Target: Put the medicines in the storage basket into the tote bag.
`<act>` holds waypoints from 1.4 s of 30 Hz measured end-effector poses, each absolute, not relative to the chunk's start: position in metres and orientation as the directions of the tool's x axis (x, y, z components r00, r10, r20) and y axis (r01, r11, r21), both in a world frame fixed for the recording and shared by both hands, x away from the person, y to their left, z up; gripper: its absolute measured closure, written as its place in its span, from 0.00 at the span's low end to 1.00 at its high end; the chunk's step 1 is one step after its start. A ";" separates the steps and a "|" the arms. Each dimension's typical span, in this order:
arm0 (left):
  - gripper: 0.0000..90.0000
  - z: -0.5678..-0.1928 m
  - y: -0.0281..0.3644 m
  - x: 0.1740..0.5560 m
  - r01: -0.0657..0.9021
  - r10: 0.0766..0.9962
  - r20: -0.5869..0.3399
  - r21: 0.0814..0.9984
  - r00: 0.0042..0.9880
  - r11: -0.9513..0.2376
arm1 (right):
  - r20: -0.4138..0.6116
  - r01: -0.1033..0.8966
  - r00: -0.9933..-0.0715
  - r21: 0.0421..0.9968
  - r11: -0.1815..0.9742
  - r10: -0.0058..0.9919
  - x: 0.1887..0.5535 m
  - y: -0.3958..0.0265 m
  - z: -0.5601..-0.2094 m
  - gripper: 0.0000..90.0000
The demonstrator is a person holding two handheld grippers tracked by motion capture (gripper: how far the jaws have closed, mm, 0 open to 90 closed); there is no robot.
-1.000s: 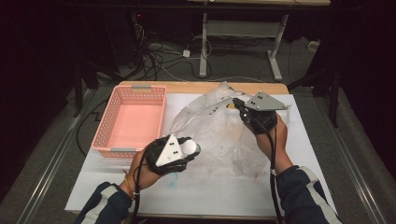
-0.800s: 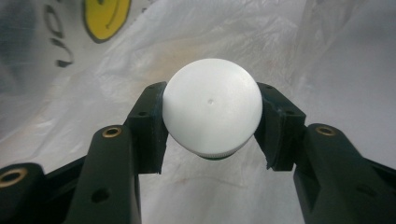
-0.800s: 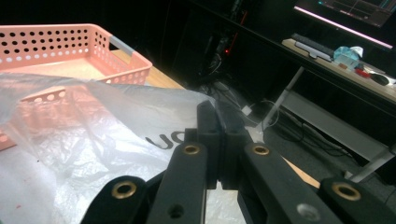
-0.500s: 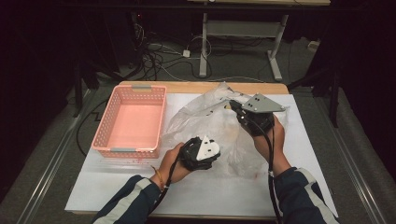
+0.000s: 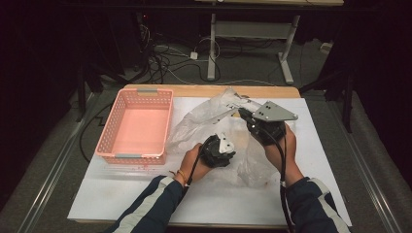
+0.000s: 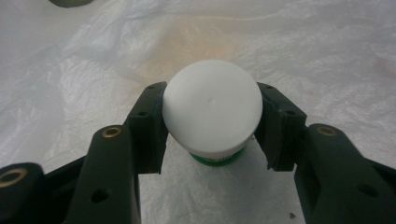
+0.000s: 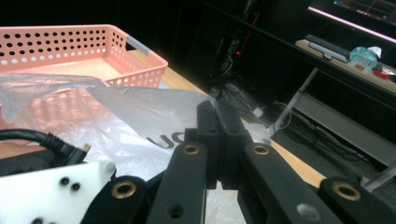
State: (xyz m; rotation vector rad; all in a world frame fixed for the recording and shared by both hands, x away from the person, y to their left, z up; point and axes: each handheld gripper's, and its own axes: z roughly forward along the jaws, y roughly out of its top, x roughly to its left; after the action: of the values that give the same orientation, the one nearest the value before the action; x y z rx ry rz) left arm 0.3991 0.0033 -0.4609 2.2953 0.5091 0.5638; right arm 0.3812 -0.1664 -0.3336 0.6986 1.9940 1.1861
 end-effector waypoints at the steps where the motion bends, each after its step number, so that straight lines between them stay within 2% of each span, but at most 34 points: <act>1: 0.53 -0.461 0.003 0.399 0.193 0.511 0.257 0.716 0.820 -0.671 | -0.291 0.097 -0.608 0.896 0.433 0.739 0.381 -0.167 -0.335 1.00; 2: 0.52 -0.462 0.003 0.399 0.198 0.515 0.253 0.717 0.819 -0.668 | -0.291 0.098 -0.609 0.895 0.434 0.738 0.381 -0.167 -0.336 1.00; 4: 0.44 -0.460 0.003 0.398 0.196 0.521 0.266 0.715 0.811 -0.671 | -0.297 0.097 -0.609 0.892 0.441 0.736 0.381 -0.167 -0.338 1.00; 5: 0.44 -0.459 0.004 0.397 0.199 0.522 0.259 0.719 0.812 -0.666 | -0.297 0.097 -0.609 0.892 0.441 0.736 0.381 -0.167 -0.338 1.00; 6: 0.34 -0.458 0.004 0.395 0.194 0.531 0.264 0.729 0.805 -0.656 | -0.293 0.103 -0.607 0.893 0.438 0.739 0.381 -0.167 -0.338 1.00; 15: 0.28 -0.440 0.019 0.344 0.019 0.439 0.415 0.708 0.797 -0.706 | -0.294 0.119 -0.603 0.886 0.448 0.741 0.382 -0.172 -0.341 1.00; 18: 0.28 -0.428 0.034 0.322 -0.031 0.414 0.442 0.712 0.796 -0.702 | -0.293 0.124 -0.603 0.884 0.450 0.742 0.383 -0.174 -0.342 1.00; 22: 0.28 -0.405 0.066 0.294 -0.083 0.430 0.486 0.730 0.761 -0.678 | -0.297 0.134 -0.599 0.879 0.458 0.744 0.383 -0.177 -0.344 1.00; 26: 0.28 -0.393 0.107 0.282 -0.064 0.507 0.485 0.764 0.712 -0.642 | -0.303 0.142 -0.600 0.870 0.471 0.741 0.383 -0.181 -0.348 1.00; 31: 0.28 -0.399 0.148 0.296 0.078 0.610 0.383 0.802 0.694 -0.592 | -0.305 0.153 -0.601 0.863 0.481 0.739 0.379 -0.185 -0.355 1.00; 33: 0.29 -0.405 0.153 0.302 0.110 0.605 0.365 0.789 0.708 -0.605 | -0.307 0.152 -0.603 0.862 0.484 0.736 0.379 -0.185 -0.356 1.00; 36: 0.39 -0.413 0.156 0.312 0.150 0.601 0.338 0.774 0.724 -0.616 | -0.309 0.156 -0.612 0.855 0.494 0.728 0.375 -0.187 -0.360 1.00; 38: 0.42 -0.418 0.159 0.319 0.188 0.616 0.298 0.777 0.729 -0.600 | -0.313 0.156 -0.615 0.851 0.501 0.724 0.374 -0.187 -0.362 1.00; 42: 0.48 -0.419 0.158 0.327 0.219 0.627 0.283 0.770 0.726 -0.600 | -0.321 0.162 -0.624 0.839 0.520 0.712 0.369 -0.189 -0.366 1.00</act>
State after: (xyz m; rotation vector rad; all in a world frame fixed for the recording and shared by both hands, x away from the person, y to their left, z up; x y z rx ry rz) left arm 0.3273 0.1578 -0.4195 2.1815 0.6371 0.7040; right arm 0.3689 -0.1889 -0.3660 0.7084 2.0942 1.0617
